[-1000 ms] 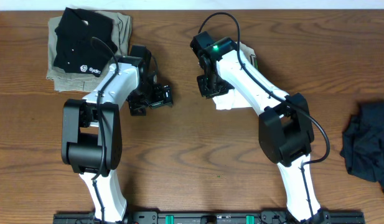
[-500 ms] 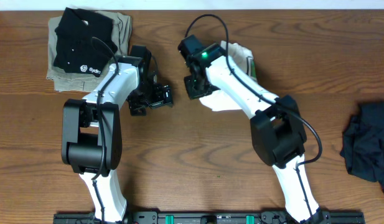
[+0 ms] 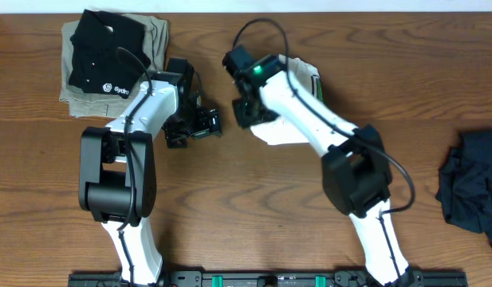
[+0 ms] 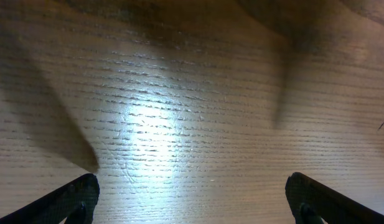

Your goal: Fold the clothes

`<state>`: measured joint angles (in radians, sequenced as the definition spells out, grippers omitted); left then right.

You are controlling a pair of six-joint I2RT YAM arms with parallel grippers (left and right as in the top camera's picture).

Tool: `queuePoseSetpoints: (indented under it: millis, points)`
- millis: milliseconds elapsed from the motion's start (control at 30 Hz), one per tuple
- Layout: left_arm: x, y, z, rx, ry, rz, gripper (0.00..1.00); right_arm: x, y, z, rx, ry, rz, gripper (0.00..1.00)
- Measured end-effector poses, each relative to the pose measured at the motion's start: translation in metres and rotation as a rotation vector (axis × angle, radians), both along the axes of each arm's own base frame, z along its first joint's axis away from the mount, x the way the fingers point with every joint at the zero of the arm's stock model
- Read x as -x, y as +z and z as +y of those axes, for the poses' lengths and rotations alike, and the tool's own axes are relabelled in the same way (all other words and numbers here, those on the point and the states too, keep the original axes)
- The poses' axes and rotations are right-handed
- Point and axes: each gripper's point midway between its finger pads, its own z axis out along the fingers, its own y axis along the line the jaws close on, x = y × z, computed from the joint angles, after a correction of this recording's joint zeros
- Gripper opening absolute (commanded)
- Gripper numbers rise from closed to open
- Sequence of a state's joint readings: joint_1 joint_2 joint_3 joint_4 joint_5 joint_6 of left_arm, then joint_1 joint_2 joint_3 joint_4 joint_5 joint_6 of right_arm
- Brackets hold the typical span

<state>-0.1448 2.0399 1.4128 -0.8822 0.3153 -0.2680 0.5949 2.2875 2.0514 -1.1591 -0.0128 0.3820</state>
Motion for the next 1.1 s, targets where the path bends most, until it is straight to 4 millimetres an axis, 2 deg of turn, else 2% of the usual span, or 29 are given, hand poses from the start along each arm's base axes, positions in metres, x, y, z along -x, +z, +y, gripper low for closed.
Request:
queuePoseSetpoints:
  millis: [133,233,333,433,500,633,733,867,1100]
  points:
    - [0.0,0.0,0.0,0.0,0.0,0.0,0.97,-0.045,0.048,-0.041,-0.071,-0.125,-0.125,0.69]
    - [0.0,0.0,0.0,0.0,0.0,0.0,0.97,-0.08,0.077,-0.087,-0.158,-0.234,-0.189,0.68]
    - [0.0,0.0,0.0,0.0,0.0,0.0,0.97,-0.107,0.081,-0.134,-0.239,-0.325,-0.205,0.64]
    - [0.0,0.0,0.0,0.0,0.0,0.001,0.98,-0.12,0.072,-0.156,-0.286,-0.367,-0.193,0.6]
    - [0.001,0.0,0.0,0.0,0.0,0.003,0.97,-0.123,0.063,-0.158,-0.31,-0.366,-0.172,0.57]
    - [0.001,0.0,0.0,-0.001,0.0,0.004,0.97,-0.125,0.044,-0.142,-0.371,-0.308,-0.131,0.46]
    - [0.001,0.0,0.0,-0.001,0.0,0.004,0.97,-0.123,0.03,-0.128,-0.396,-0.276,-0.098,0.47]
    - [0.001,0.0,0.0,-0.001,0.0,0.004,0.97,-0.119,0.023,-0.116,-0.405,-0.252,-0.074,0.48]
    - [0.001,0.0,0.0,-0.001,0.0,0.004,0.97,-0.115,0.02,-0.112,-0.397,-0.244,-0.062,0.49]
